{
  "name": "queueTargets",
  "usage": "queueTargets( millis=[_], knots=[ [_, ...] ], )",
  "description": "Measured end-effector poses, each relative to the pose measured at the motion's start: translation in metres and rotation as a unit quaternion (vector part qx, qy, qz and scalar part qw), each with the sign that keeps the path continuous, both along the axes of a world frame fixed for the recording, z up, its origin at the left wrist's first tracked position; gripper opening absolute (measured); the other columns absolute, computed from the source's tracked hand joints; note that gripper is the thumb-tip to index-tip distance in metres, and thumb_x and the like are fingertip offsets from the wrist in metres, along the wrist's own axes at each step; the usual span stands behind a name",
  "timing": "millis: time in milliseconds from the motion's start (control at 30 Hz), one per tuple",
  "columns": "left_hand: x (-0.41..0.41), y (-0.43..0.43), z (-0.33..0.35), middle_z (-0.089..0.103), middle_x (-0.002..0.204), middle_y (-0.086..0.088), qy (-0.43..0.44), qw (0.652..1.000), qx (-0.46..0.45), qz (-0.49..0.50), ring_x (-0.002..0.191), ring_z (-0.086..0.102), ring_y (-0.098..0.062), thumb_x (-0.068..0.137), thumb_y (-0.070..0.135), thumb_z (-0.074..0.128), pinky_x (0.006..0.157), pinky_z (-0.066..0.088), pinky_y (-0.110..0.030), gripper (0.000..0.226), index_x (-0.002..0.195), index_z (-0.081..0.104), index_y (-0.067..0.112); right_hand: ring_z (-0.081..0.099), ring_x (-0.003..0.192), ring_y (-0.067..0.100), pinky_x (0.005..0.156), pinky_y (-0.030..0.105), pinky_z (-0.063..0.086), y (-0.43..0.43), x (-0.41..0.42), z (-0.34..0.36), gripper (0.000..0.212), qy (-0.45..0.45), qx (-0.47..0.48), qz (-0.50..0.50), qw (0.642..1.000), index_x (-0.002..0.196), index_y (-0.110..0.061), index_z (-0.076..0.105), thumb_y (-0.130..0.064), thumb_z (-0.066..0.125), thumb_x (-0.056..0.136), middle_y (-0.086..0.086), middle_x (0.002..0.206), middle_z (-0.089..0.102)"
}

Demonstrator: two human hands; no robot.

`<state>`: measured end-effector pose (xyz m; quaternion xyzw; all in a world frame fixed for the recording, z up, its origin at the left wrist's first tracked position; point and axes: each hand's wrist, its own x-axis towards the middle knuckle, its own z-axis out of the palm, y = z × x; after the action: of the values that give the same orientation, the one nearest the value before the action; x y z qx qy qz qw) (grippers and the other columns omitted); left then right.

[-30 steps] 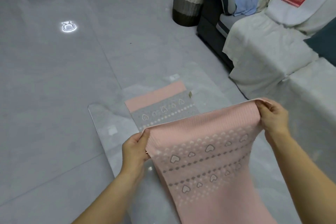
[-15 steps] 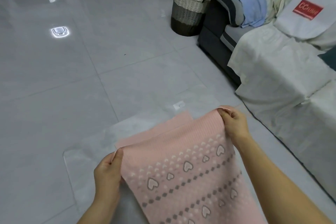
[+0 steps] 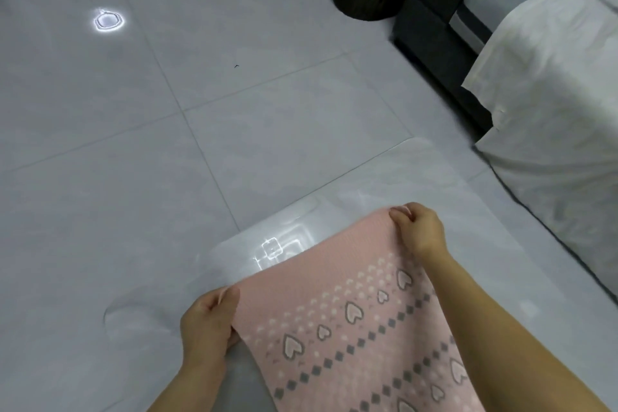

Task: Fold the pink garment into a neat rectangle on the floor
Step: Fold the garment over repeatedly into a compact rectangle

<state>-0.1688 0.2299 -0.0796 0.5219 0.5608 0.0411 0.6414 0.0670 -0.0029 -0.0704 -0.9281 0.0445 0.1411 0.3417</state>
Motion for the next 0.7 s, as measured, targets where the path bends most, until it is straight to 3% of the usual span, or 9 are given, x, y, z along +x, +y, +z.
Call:
queueTargets(
  millis=[67,133,233,333,400,500,600,700],
  knots=[
    [-0.002,0.005,-0.005,0.064,0.065,-0.01,0.034,0.998,0.033,-0.031,0.063,0.058,-0.026,0.084,0.018,0.066,0.069,0.055,-0.053,0.011,0.074,0.069,0.013,0.051,0.075,0.028,0.061,0.031,0.032,0.003,0.001,-0.002,0.026,0.0,-0.036,-0.001,0.999,0.082,-0.003,0.059,-0.027,0.056,0.09,0.008,0.077,0.059],
    [-0.001,0.008,-0.002,0.064,0.061,-0.007,0.057,0.992,0.086,-0.078,0.057,0.058,-0.026,0.083,0.02,0.068,0.065,0.055,-0.053,0.013,0.07,0.067,0.016,0.05,0.076,0.025,0.063,0.031,0.034,0.006,0.004,-0.002,0.025,-0.007,-0.06,-0.001,0.998,0.083,-0.007,0.059,-0.03,0.057,0.089,0.007,0.081,0.062],
    [0.0,0.009,0.007,0.063,0.064,0.002,0.078,0.953,0.213,-0.202,0.06,0.059,-0.017,0.084,0.024,0.066,0.058,0.05,-0.036,0.018,0.066,0.06,0.025,0.051,0.078,0.027,0.063,0.032,0.038,0.009,0.007,-0.004,0.027,-0.003,-0.099,-0.003,0.995,0.089,-0.01,0.06,-0.037,0.056,0.089,0.008,0.086,0.064],
    [0.005,0.012,0.014,0.057,0.084,0.005,0.127,0.886,0.334,-0.297,0.07,0.052,-0.015,0.084,0.026,0.064,0.062,0.04,-0.029,0.007,0.081,0.058,0.023,0.055,0.082,0.032,0.066,0.036,0.043,0.013,0.007,-0.005,0.034,-0.02,-0.192,0.018,0.981,0.1,-0.013,0.053,-0.045,0.051,0.09,0.012,0.095,0.065],
    [0.007,0.01,0.013,0.055,0.099,-0.003,0.136,0.84,0.419,-0.317,0.087,0.052,-0.024,0.079,0.02,0.069,0.076,0.044,-0.037,0.023,0.099,0.057,0.016,0.056,0.097,0.035,0.077,0.042,0.044,0.014,0.002,-0.003,0.042,-0.081,-0.211,0.025,0.974,0.116,-0.013,0.048,-0.043,0.055,0.088,0.014,0.111,0.06],
    [0.009,-0.014,0.014,0.059,0.118,-0.008,0.001,0.729,0.526,-0.439,0.113,0.046,-0.024,0.085,0.026,0.057,0.096,0.033,-0.038,0.031,0.114,0.055,0.014,0.044,0.124,0.033,0.103,0.045,0.034,0.012,-0.026,0.001,0.058,-0.185,-0.179,0.065,0.964,0.135,-0.009,0.039,-0.039,0.056,0.089,0.014,0.138,0.046],
    [0.009,-0.048,0.002,0.043,0.144,-0.004,-0.024,0.603,0.492,-0.628,0.133,0.039,-0.024,0.093,0.046,0.03,0.106,0.023,-0.041,0.054,0.136,0.043,0.016,0.024,0.141,0.027,0.115,0.044,0.02,0.007,-0.091,-0.011,0.062,-0.155,-0.184,0.158,0.958,0.146,-0.015,0.027,-0.048,0.039,0.095,0.009,0.154,0.026],
    [0.01,-0.061,-0.012,0.03,0.151,-0.001,0.027,0.535,0.479,-0.696,0.138,0.03,-0.023,0.091,0.054,0.024,0.107,0.017,-0.048,0.061,0.142,0.032,0.022,0.017,0.144,0.023,0.114,0.043,0.014,-0.005,-0.162,-0.029,0.061,-0.096,-0.211,0.211,0.95,0.148,-0.021,0.023,-0.053,0.02,0.096,0.003,0.156,0.017]
  ],
)
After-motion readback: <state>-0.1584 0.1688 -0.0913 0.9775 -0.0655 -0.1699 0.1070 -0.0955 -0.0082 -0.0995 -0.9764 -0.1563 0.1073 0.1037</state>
